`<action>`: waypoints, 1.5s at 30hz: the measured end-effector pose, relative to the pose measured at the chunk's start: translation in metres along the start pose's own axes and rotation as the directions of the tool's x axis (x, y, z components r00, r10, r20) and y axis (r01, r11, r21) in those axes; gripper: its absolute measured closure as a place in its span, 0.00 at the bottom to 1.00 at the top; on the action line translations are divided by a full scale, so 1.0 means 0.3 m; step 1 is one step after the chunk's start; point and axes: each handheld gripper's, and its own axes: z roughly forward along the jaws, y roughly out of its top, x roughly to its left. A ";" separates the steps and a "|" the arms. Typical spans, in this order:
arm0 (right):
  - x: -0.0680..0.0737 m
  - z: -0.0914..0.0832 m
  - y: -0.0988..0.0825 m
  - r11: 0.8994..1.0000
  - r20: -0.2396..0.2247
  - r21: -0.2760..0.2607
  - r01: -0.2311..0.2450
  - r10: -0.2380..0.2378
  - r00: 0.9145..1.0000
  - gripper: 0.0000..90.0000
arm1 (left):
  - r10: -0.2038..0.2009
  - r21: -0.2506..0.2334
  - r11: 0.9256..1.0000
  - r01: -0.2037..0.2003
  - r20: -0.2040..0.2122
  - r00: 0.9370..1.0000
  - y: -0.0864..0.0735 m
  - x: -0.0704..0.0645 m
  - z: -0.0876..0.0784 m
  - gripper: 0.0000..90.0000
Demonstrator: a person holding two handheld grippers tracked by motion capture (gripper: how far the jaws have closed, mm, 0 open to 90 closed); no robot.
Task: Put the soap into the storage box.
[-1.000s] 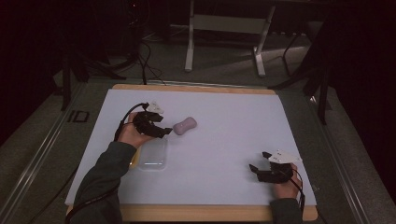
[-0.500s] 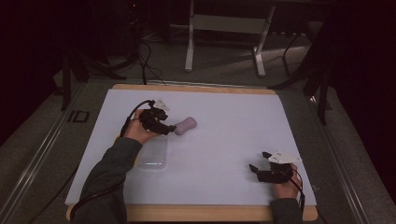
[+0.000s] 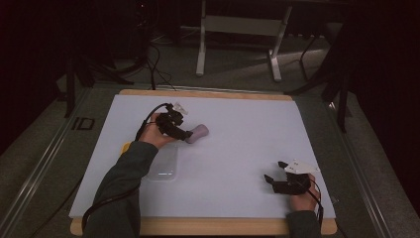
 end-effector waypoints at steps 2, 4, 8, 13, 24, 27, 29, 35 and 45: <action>0.000 0.000 0.000 1.000 0.000 0.000 0.001 -0.001 1.000 0.25 | 0.006 0.012 1.000 -0.006 0.004 1.000 0.011 0.001 0.012 0.38; 0.000 0.000 0.000 1.000 -0.001 0.001 -0.003 0.003 1.000 0.25 | 0.005 0.018 1.000 -0.005 0.003 1.000 0.023 0.000 0.024 0.38; -0.001 -0.001 0.000 1.000 -0.002 0.000 -0.003 0.003 1.000 0.25 | 0.010 0.034 0.999 -0.010 -0.001 1.000 0.039 0.001 0.048 0.37; -0.001 0.000 0.000 1.000 -0.003 -0.001 -0.002 0.002 1.000 0.25 | 0.002 0.049 0.999 -0.002 0.004 1.000 0.058 0.009 0.076 0.35; -0.002 -0.001 -0.001 1.000 -0.004 -0.002 -0.002 0.002 1.000 0.25 | -0.019 0.052 0.998 0.019 -0.005 1.000 0.086 0.012 0.128 0.28; -0.002 -0.001 0.000 1.000 -0.006 0.000 -0.003 0.003 1.000 0.25 | -0.038 0.053 0.998 0.038 -0.004 0.999 0.081 0.021 0.144 0.27; -0.002 0.000 0.000 1.000 -0.006 0.000 -0.004 0.004 1.000 0.25 | -0.044 0.059 0.997 0.044 0.000 0.999 0.079 0.024 0.157 0.27; -0.003 0.000 0.000 1.000 -0.009 0.001 -0.004 0.004 1.000 0.25 | -0.060 0.087 0.995 0.057 0.033 0.998 0.078 0.026 0.197 0.28; -0.002 0.002 0.000 1.000 -0.008 0.007 0.002 -0.002 1.000 0.25 | -0.051 0.183 0.982 0.048 0.015 0.999 0.073 0.015 0.264 0.38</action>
